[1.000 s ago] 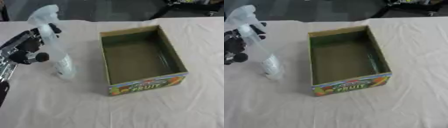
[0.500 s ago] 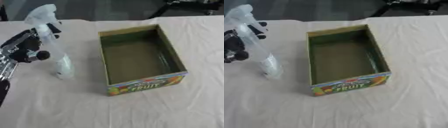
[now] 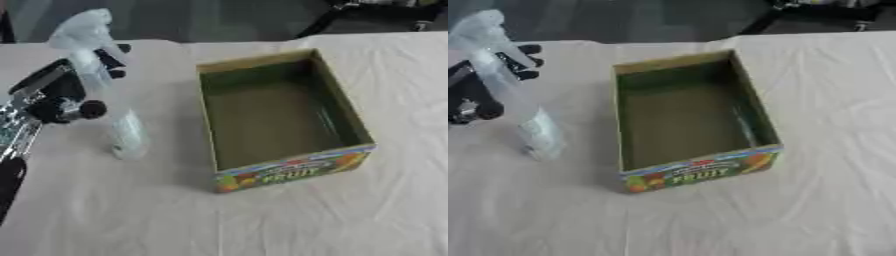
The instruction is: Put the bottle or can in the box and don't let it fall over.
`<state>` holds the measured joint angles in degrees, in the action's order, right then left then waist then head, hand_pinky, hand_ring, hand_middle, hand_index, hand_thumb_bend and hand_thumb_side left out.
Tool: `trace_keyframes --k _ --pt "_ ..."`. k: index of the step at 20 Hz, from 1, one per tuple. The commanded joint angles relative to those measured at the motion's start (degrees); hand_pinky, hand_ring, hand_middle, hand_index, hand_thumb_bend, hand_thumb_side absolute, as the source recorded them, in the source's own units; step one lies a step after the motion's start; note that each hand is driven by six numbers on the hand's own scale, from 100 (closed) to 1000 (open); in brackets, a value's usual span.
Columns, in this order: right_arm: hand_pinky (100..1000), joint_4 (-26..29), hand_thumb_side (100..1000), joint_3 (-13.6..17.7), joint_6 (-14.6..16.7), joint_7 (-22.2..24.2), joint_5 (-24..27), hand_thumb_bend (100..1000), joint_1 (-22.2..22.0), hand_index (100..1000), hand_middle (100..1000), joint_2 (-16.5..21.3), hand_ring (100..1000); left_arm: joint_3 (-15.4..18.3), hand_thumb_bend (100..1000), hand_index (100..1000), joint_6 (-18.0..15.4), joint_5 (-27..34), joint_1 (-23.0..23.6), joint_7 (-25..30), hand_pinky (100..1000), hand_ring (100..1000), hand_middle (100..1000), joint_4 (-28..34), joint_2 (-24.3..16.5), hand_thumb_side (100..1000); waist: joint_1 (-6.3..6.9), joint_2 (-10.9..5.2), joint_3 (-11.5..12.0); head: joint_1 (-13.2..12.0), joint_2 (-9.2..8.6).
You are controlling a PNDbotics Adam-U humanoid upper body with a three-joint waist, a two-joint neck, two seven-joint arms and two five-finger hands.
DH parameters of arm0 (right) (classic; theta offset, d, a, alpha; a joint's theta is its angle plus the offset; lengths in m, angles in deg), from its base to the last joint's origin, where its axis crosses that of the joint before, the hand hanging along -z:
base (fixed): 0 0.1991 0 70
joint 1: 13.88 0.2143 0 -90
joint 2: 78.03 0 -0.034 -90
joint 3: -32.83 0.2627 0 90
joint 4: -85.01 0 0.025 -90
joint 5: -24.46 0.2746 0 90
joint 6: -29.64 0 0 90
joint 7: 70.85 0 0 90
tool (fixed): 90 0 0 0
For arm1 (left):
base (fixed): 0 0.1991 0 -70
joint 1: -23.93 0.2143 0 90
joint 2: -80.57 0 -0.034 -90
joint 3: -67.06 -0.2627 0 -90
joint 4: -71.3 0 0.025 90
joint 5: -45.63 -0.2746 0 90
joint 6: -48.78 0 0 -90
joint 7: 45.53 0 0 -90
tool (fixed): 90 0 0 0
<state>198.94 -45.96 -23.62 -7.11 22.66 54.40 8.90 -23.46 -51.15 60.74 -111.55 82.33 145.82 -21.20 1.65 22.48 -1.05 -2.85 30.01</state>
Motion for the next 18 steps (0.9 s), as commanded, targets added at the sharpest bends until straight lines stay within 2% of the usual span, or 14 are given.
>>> trace_keyframes --k 1,18 --pt "984 0.7 470 0.1 0.0 0.0 -0.3 100 -0.1 976 1000 0.6 1000 0.2 785 821 0.2 0.2 -1.2 0.3 1000 1000 1000 0.5 -0.9 442 -0.01 -0.87 -0.1 0.0 -0.80" --pt "985 0.7 470 0.0 0.2 0.4 0.0 100 -0.1 978 1000 0.5 1000 -0.4 758 687 1.9 -0.1 -1.7 2.7 1000 1000 1000 -1.2 -0.5 428 -0.15 -0.90 -0.4 0.2 -1.23"
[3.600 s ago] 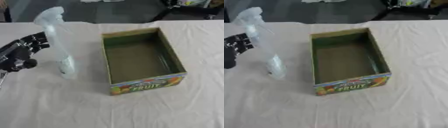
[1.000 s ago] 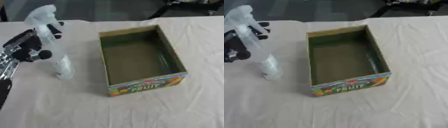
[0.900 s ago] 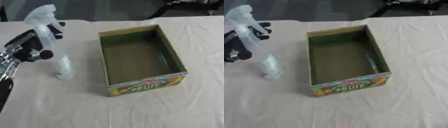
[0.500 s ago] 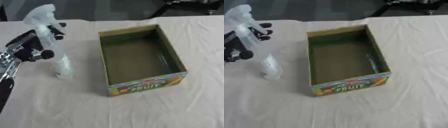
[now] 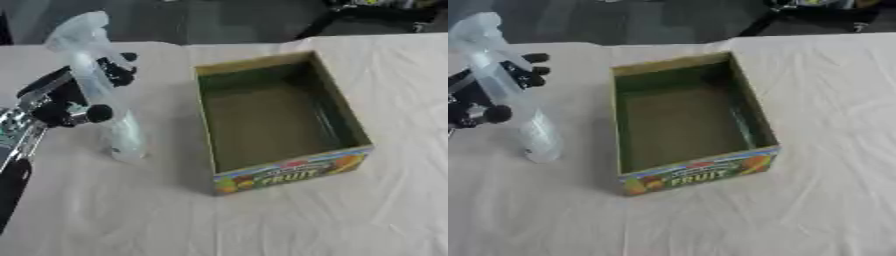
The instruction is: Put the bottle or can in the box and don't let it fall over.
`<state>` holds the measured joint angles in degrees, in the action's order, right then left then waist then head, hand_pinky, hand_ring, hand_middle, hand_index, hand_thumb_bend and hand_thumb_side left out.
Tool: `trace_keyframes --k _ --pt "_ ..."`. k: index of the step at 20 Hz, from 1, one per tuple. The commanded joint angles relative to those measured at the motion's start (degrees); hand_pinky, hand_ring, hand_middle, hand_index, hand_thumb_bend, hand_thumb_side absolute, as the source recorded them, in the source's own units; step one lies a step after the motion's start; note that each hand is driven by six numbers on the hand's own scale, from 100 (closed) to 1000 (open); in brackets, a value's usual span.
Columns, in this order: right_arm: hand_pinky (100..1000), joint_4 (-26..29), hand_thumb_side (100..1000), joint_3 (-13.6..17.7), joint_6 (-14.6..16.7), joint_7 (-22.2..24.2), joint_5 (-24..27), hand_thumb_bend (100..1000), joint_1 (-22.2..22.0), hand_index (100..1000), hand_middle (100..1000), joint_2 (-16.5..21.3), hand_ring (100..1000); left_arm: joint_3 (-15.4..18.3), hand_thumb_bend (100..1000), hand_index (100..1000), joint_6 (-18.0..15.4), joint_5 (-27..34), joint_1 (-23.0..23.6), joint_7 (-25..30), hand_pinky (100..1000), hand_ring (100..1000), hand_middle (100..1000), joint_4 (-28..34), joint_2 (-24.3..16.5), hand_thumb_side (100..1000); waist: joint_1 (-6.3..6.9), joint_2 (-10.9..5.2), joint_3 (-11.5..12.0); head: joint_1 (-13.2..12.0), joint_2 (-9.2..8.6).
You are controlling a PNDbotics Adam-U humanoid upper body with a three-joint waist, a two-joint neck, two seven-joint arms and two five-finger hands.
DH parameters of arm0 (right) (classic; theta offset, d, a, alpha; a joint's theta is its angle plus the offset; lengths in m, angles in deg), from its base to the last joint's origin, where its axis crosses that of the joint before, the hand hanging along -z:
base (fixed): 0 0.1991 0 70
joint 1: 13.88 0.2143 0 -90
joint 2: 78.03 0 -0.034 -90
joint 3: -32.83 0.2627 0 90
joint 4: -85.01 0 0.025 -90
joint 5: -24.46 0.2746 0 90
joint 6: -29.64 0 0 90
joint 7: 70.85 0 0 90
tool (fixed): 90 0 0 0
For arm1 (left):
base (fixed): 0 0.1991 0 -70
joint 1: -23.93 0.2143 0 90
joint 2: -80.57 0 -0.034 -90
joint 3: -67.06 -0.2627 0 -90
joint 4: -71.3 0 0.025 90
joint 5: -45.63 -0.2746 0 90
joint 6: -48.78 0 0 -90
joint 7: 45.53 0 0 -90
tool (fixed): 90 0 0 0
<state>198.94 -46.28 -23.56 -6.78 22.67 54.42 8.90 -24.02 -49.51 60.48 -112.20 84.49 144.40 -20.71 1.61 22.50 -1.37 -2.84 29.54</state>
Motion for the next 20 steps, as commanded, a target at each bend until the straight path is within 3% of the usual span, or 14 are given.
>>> trace_keyframes --k 1,10,20 --pt "985 0.7 470 0.3 0.1 0.2 0.0 100 -0.1 978 1000 0.5 1000 0.2 757 680 0.3 0.1 -1.1 0.7 1000 1000 1000 0.2 -1.0 428 -0.13 -0.90 -0.1 0.2 -0.79" --pt "986 0.7 470 0.2 0.1 0.4 0.2 100 0.1 978 1000 0.5 1000 0.1 750 642 1.2 0.0 -1.3 1.9 1000 1000 1000 -0.4 -0.8 418 -0.27 -0.76 -0.2 0.3 -0.85" --pt "987 0.7 470 0.1 -0.1 0.8 0.2 100 0.4 979 1000 0.3 1000 0.1 752 536 1.8 -0.4 -1.6 2.6 1000 1000 1000 -1.1 -0.5 425 -0.42 -0.46 -0.2 0.4 -1.05"
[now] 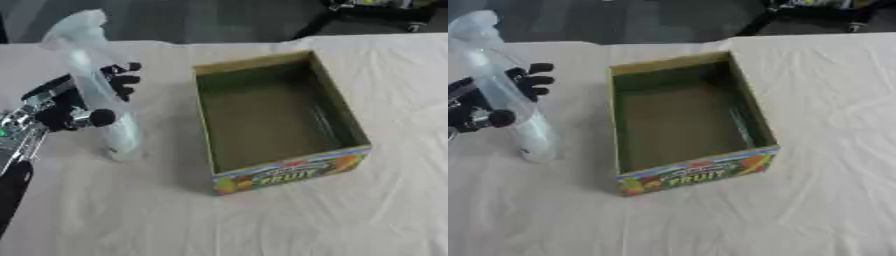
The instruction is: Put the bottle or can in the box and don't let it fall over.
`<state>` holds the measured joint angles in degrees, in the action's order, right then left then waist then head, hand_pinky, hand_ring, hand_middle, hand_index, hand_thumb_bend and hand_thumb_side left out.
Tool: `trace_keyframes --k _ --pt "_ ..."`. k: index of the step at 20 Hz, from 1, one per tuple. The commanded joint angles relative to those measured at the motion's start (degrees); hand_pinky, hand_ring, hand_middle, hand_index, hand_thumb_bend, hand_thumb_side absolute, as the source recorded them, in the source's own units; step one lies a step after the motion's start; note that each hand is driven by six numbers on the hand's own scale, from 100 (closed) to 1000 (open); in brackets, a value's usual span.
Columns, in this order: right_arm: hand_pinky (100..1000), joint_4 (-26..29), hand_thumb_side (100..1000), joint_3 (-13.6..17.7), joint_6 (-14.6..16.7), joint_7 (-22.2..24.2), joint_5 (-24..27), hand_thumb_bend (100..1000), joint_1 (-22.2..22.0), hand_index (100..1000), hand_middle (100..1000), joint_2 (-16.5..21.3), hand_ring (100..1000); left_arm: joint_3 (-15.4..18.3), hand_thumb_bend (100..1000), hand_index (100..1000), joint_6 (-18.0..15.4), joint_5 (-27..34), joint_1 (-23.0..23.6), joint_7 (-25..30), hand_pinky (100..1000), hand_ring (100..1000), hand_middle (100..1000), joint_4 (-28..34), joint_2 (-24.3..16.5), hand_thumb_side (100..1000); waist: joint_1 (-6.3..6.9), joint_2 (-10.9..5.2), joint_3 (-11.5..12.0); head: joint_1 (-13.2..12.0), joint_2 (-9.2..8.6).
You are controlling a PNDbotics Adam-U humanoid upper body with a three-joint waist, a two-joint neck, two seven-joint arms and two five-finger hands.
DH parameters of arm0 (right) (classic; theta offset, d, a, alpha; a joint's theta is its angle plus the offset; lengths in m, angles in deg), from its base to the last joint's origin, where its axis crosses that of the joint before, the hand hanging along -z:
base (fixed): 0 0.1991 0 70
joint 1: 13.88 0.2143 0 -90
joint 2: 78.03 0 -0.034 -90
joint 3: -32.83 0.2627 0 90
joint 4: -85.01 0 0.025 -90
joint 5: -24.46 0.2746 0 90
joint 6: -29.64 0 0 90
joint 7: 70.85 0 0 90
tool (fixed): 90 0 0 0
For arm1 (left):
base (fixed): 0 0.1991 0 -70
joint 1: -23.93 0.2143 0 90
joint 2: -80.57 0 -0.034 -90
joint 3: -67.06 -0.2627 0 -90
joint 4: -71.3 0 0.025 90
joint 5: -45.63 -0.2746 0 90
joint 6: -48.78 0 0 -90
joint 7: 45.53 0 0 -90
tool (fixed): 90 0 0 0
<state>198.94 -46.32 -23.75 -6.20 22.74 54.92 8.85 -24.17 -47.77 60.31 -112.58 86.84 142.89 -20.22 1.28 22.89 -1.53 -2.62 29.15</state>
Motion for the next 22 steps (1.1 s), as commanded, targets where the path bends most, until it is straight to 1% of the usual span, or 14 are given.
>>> trace_keyframes --k 1,4,11,14,18,22 --pt "987 0.7 466 0.1 0.1 0.2 0.1 100 -0.1 979 1000 0.3 1000 0.2 750 516 0.1 -0.2 -1.2 0.3 1000 1000 1000 0.3 -1.0 425 -0.10 -0.83 -0.1 0.2 -0.68" --pt "988 0.7 470 0.1 0.0 0.3 0.1 100 0.0 979 1000 0.3 1000 0.2 752 489 0.3 -0.2 -1.3 0.3 1000 1000 1000 0.2 -1.0 429 -0.11 -0.80 -0.1 0.2 -0.69" --pt "988 0.7 470 0.0 0.0 0.4 0.1 100 0.0 979 1000 0.2 1000 0.2 758 419 0.9 -0.3 -1.5 0.4 1000 951 1000 -0.3 -0.8 429 -0.24 -0.68 -0.2 0.0 -0.95" --pt "988 0.7 470 0.0 0.0 0.4 0.1 100 0.1 980 1000 0.1 1000 0.1 766 415 1.1 -0.5 -1.7 0.6 1000 953 1000 -0.5 -0.7 429 -0.29 -0.58 -0.3 -0.1 -1.10" --pt "988 0.7 470 0.0 -0.2 0.5 -0.1 100 0.3 980 1000 0.0 1000 0.0 740 417 0.0 -1.2 -1.8 1.0 1000 958 1000 -0.5 -0.6 412 -0.29 -0.46 -0.2 0.0 -1.25" --pt "989 0.7 470 -0.1 -0.4 0.6 -0.3 100 0.4 980 1000 -0.1 1000 -0.1 700 376 -0.8 -1.6 -1.9 1.2 1000 898 1000 -0.7 -0.4 405 -0.29 -0.34 -0.3 0.0 -1.24"
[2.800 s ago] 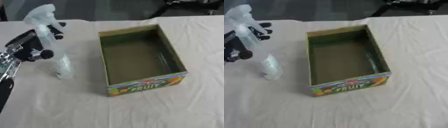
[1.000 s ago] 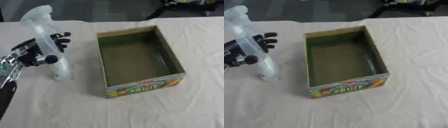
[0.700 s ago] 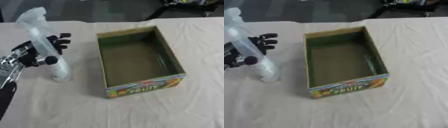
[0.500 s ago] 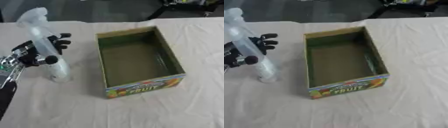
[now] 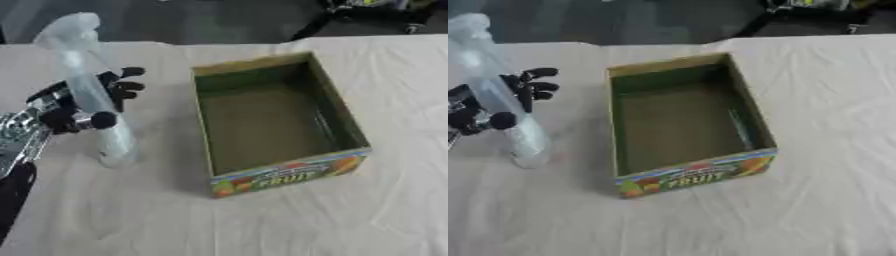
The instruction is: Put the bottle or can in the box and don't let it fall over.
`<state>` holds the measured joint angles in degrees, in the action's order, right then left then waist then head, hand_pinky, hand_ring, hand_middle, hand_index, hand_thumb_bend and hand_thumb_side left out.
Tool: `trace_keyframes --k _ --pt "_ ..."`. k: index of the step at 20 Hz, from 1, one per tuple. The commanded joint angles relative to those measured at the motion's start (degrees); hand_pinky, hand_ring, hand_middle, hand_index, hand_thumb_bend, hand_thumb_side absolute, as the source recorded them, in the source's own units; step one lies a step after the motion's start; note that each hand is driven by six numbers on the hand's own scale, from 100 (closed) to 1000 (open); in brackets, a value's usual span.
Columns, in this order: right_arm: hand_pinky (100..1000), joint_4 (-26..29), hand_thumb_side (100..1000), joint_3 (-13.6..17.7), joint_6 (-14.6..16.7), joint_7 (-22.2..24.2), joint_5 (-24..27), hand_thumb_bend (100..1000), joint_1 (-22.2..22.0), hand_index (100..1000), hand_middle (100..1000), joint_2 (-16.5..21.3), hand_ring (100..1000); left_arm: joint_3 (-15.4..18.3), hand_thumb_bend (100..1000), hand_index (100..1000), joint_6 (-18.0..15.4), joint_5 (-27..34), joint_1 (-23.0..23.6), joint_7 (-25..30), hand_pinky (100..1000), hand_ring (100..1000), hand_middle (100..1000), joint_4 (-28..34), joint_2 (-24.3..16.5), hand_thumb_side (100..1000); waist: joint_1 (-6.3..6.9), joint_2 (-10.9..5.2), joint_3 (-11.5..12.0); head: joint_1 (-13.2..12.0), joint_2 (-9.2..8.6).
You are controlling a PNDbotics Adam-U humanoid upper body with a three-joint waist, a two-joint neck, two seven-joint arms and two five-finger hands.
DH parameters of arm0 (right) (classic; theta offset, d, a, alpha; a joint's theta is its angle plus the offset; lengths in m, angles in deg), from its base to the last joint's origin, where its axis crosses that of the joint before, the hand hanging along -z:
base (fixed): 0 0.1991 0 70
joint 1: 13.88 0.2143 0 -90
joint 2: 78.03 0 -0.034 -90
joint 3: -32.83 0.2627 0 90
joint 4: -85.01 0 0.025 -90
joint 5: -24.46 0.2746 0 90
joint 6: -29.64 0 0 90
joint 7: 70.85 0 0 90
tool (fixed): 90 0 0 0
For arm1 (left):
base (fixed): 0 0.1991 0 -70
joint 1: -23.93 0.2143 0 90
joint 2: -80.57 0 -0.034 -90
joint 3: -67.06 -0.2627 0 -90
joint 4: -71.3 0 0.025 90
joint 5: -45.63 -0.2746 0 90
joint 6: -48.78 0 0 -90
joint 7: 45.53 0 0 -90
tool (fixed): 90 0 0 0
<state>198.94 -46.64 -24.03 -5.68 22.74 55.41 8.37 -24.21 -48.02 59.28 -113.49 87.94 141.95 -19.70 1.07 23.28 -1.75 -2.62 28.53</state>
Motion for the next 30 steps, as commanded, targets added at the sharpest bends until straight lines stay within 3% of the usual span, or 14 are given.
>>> trace_keyframes --k 1,10,16,21,26,30 --pt "989 0.7 470 0.2 -0.2 0.0 -0.3 100 -0.1 980 1000 0.4 1000 -0.1 696 358 -0.6 -0.5 -1.0 0.3 1000 886 1000 0.2 -0.9 401 -0.08 -0.70 0.0 0.0 -0.57" --pt "990 0.7 470 0.1 -0.4 0.3 -0.4 100 0.0 981 1000 0.2 1000 -0.2 689 274 -0.2 -0.5 -1.2 1.5 1000 805 1000 -0.3 -0.6 382 -0.15 -0.65 -0.1 -0.1 -0.49" --pt "991 0.7 470 0.1 -0.6 0.6 -0.3 100 0.2 981 1000 0.2 1000 -0.2 709 200 -0.4 -0.7 -1.3 2.1 1000 675 1000 -0.6 -0.5 398 -0.19 -0.54 0.0 -0.2 -0.69" --pt "991 0.7 470 0.0 -0.6 0.8 -0.2 100 0.3 981 1000 0.1 1000 -0.3 682 159 -0.6 -1.3 -1.5 2.2 1000 558 1000 -1.0 -0.4 357 -0.20 -0.38 -0.1 -0.2 -0.87" --pt "992 0.7 470 0.0 -0.7 0.9 -0.2 100 0.5 981 1000 0.0 1000 -0.2 662 129 -0.7 -1.6 -1.6 1.8 999 474 934 -1.3 -0.3 353 -0.16 -0.26 -0.1 -0.2 -0.90" --pt "993 0.7 470 -0.1 -0.8 1.0 -0.2 100 0.6 982 1000 0.0 1000 -0.1 600 100 -0.1 -0.9 -1.9 0.2 857 383 855 -1.8 -0.2 321 -0.13 -0.16 -0.1 -0.2 -0.98"
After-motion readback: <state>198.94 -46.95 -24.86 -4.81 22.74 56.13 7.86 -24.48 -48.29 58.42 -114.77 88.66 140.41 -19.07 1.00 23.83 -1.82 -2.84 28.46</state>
